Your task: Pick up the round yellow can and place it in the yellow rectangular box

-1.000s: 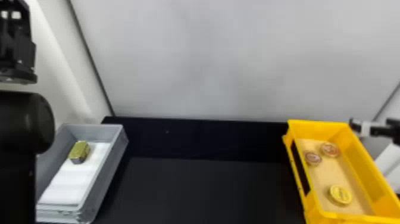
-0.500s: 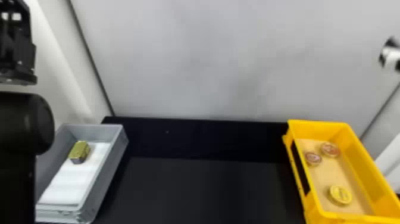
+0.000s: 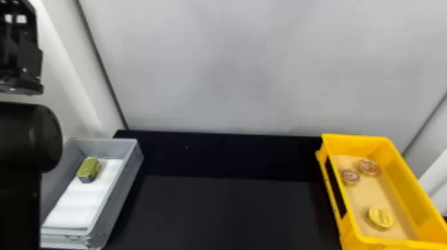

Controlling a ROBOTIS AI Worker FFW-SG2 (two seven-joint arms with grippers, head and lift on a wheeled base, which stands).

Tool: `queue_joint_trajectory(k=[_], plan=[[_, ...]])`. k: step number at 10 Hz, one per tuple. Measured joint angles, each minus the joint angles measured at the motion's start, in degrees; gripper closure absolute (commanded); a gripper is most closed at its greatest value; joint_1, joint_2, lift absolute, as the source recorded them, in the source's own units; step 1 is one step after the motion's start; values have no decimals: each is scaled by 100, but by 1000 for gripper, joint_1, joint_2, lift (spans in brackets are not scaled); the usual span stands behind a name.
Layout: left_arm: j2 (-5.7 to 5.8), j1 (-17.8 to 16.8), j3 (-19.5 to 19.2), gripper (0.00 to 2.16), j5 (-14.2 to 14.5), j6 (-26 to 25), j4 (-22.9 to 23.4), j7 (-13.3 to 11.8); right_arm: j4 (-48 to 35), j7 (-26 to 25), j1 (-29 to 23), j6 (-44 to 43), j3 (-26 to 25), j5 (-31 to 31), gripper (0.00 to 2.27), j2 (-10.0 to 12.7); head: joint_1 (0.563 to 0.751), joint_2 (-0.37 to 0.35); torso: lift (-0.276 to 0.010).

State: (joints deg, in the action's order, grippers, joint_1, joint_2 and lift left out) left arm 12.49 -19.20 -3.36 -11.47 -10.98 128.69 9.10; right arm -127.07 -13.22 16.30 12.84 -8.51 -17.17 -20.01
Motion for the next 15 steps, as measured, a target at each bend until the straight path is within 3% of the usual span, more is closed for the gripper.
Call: queue_joint_trajectory(k=[3,8,15], plan=[[-4,23,-22,114,51,31,-19,28,-128,-27,491,-753,275,-282,102,-219,663,54,-10],[22,109,-88,114,58,28,7,48,-202,-15,1308,-689,818,-407,102,-846,663,54,-10],[139,184,-111,114,65,7,25,39,-279,-127,1287,-660,793,-569,111,-855,663,54,-10]])
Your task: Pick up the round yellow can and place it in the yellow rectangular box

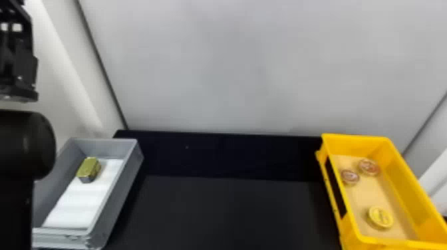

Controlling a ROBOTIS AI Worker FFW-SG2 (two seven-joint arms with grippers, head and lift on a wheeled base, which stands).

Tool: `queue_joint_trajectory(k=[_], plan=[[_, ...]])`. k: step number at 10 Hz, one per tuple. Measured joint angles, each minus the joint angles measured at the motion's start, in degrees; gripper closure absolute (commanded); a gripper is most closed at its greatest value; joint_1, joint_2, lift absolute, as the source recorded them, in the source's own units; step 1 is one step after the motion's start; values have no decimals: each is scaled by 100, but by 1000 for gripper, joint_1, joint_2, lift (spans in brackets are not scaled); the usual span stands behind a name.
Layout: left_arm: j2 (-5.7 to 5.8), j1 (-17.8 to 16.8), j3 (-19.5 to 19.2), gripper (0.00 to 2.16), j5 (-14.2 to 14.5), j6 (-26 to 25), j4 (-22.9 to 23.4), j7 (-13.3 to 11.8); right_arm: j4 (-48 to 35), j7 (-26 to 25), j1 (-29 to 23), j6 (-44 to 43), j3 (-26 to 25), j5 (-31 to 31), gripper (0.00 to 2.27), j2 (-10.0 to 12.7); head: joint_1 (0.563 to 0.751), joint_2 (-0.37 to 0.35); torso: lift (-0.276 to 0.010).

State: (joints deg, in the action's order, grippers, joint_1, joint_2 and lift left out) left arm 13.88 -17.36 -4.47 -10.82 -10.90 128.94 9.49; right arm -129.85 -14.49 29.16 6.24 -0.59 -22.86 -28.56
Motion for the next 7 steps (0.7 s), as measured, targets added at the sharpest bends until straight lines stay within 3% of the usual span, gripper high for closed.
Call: queue_joint_trajectory(k=[7], plan=[[-9,13,-1,114,-2,-24,8,1,-47,-16,-41,7,-33,-39,116,-1,663,54,-10]])
